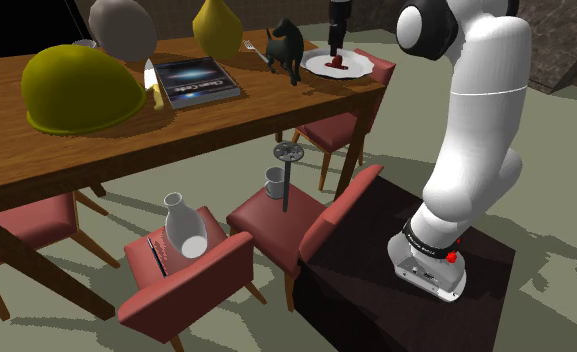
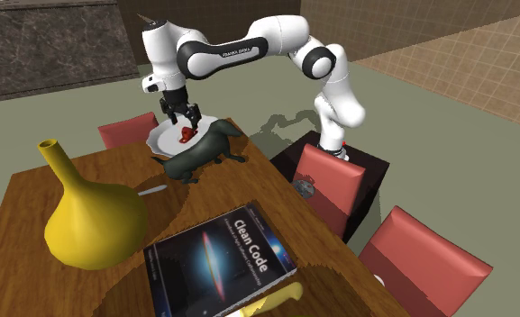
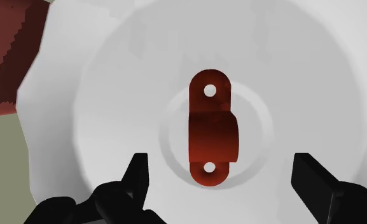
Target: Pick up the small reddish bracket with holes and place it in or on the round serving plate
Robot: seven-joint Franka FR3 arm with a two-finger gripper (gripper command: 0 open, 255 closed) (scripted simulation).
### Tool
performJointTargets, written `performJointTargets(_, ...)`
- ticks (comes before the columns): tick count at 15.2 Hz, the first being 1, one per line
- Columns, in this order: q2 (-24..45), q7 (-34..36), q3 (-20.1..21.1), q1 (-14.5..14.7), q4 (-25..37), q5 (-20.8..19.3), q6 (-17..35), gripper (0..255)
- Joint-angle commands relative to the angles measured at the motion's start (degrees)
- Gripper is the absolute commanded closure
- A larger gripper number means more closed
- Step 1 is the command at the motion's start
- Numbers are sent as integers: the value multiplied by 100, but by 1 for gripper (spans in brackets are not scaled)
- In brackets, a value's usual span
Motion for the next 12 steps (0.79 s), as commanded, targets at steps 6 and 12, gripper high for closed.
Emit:
performJointTargets(6,390,-31,12,-138,1351,101,-963,0)
performJointTargets(12,390,-31,13,-138,1351,101,-963,0)
